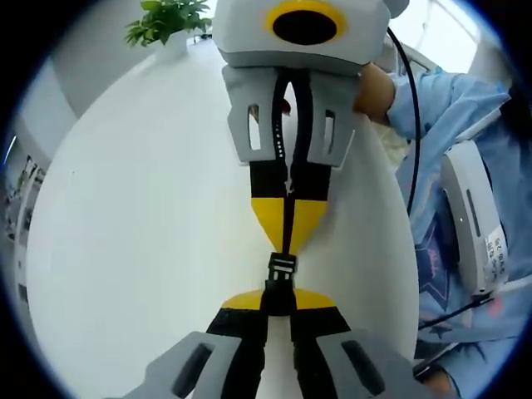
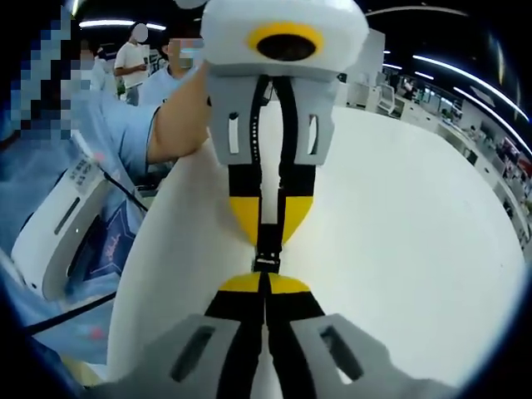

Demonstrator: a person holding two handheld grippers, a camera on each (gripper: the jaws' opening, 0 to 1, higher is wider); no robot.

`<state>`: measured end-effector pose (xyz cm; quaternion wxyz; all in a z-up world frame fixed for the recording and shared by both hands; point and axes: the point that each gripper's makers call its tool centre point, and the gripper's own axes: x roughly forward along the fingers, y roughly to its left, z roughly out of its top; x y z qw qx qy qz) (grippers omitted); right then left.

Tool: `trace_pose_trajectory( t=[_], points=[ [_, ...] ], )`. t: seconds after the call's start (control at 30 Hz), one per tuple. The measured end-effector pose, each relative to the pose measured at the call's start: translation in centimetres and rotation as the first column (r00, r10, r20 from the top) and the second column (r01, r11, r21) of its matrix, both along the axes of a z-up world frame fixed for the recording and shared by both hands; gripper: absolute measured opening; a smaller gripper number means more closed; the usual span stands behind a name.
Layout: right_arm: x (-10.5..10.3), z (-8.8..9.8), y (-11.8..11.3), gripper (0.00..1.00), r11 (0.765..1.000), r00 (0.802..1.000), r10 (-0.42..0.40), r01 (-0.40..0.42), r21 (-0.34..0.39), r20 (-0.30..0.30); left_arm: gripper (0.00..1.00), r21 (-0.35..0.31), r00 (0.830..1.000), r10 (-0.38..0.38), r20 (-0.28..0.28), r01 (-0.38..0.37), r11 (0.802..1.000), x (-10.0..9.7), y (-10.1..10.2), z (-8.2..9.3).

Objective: Snap the two parts of the plastic buckle together until the buckle closes and remains connected.

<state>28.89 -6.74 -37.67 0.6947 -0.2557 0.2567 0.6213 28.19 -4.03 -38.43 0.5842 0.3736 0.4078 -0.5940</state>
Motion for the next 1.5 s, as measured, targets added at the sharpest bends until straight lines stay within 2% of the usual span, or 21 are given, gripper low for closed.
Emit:
trace_pose_trajectory(
  t=[0.23, 0.3, 0.37, 0.43, 0.5, 0.67, 0.8, 1.1, 1.17, 1.5],
  points=[
    [0.0, 0.0, -0.2, 0.0, 1.0, 1.0, 0.012, -0.012, 0.011, 0.006, 0.09, -0.022, 1.0, 0.004, 0.0, -0.004, 1.0, 0.2, -0.1, 0.2],
    [-0.3, 0.0, -0.4, 0.02, 1.0, 0.999, 0.005, -0.004, 0.018, -0.045, 0.09, -0.031, 1.0, 0.004, 0.002, -0.004, 1.0, 0.2, 0.0, 0.2],
    [-0.7, 0.2, -0.3, 0.09, 0.999, 0.997, 0.019, -0.017, 0.037, -0.08, 0.09, -0.038, 1.0, 0.006, 0.001, -0.006, 0.999, 0.3, 0.0, 0.2],
    [-0.6, 0.2, -0.2, 0.09, 0.999, 0.997, 0.005, -0.003, 0.033, -0.079, 0.09, -0.044, 1.0, 0.008, 0.001, -0.008, 0.999, 0.3, 0.1, 0.2],
    [0.0, 0.2, -0.3, 0.1, 0.999, 0.998, -0.029, 0.03, 0.018, -0.049, 0.09, -0.048, 1.0, 0.012, -0.001, -0.012, 0.999, 0.3, 0.1, 0.2],
    [0.1, 0.2, -0.1, 0.1, 0.999, 0.999, -0.046, 0.046, 0.008, -0.019, 0.09, -0.052, 1.0, 0.016, -0.002, -0.016, 0.999, 0.2, 0.1, 0.2],
    [-0.4, 0.3, -0.1, 0.15, 0.998, 0.997, -0.064, 0.064, -0.003, -0.032, 0.09, -0.051, 1.0, 0.018, -0.002, -0.018, 0.999, 0.2, 0.0, 0.3],
    [-0.2, 0.0, -0.2, 0.01, 0.999, 0.999, -0.042, 0.042, -0.028, 0.004, 0.09, -0.058, 1.0, 0.015, -0.003, -0.015, 0.998, 0.2, 0.1, 0.3],
    [0.2, 0.1, -0.2, 0.0, 0.999, 0.999, -0.039, 0.04, -0.026, 0.033, 0.09, -0.06, 1.0, 0.015, -0.003, -0.015, 0.998, 0.1, 0.1, 0.3],
    [0.5, 0.4, -0.1, 0.0, 0.998, 0.997, -0.053, 0.054, -0.022, 0.053, 0.09, -0.059, 1.0, 0.008, 0.002, -0.008, 0.998, 0.0, 0.0, 0.2]
  ],
)
